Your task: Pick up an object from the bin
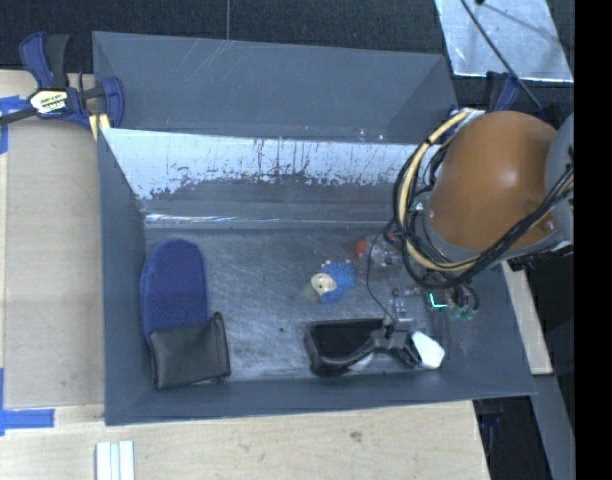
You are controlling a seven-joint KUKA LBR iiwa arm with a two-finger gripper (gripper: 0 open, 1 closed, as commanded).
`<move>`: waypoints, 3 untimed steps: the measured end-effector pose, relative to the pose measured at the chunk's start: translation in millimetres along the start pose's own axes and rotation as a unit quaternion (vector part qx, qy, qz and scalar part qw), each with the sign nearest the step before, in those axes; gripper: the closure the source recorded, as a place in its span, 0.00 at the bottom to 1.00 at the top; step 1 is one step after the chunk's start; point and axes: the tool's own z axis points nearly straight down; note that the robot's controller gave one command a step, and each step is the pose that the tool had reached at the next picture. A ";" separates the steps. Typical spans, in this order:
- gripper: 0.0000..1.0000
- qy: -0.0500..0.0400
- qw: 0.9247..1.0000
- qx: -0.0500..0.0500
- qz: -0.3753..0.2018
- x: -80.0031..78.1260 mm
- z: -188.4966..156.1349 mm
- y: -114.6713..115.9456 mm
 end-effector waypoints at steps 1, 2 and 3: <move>0.00 -0.008 0.998 -0.001 0.064 -57.2 118.2 24.2; 0.00 -0.009 0.996 -0.001 0.084 -77.8 126.3 2.7; 1.00 -0.006 0.997 0.000 0.082 -75.1 127.9 3.1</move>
Offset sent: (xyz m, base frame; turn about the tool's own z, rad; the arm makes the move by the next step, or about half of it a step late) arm 0.0519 0.0235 -0.1213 0.1278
